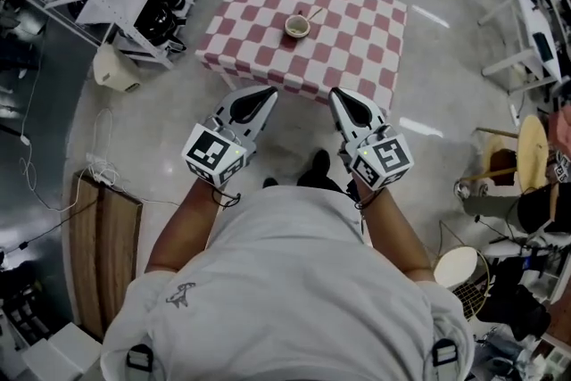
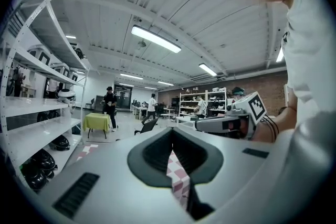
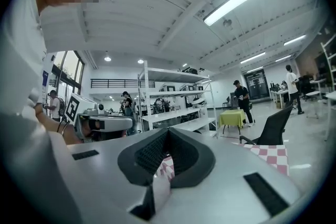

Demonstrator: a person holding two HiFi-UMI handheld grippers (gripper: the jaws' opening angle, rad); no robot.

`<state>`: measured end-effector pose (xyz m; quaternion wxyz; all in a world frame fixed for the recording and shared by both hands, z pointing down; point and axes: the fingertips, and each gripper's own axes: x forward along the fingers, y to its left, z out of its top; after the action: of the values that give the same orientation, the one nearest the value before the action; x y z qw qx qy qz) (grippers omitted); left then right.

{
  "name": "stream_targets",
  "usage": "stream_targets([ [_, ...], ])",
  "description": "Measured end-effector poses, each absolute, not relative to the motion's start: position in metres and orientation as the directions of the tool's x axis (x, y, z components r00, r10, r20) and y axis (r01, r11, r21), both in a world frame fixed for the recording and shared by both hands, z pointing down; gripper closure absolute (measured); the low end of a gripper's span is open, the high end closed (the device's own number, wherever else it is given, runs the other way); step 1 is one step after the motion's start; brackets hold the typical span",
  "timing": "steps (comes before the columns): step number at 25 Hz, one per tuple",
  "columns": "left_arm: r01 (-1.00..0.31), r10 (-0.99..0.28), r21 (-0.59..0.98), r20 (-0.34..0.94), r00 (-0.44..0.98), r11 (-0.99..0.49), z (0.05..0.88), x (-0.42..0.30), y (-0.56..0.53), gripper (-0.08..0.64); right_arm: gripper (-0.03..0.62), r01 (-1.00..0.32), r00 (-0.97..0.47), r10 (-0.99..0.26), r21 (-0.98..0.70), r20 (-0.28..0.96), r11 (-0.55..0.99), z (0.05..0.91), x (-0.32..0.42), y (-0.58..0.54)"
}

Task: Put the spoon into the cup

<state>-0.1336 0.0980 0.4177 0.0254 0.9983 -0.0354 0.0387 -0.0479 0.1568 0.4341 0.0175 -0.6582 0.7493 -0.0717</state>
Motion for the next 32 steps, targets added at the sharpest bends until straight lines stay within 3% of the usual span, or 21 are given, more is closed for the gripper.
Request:
stream_targets([
  [13,-0.085,-0.081,0.045,0.086,0.993,-0.995,0.422,-0.210,0.117,0.546,0.560,-0.985,-0.156,-0.984,-0.090,0.083,0.149,0.423,-0.123,0.200],
  [32,-0.034,-0.031,0.065,0.046,0.998,-0.997,0.403,-0.222,0.136,0.546,0.560,-0.987,-0.140,-0.986,-0.093,0.092,0.132,0.423,-0.124,0.223],
])
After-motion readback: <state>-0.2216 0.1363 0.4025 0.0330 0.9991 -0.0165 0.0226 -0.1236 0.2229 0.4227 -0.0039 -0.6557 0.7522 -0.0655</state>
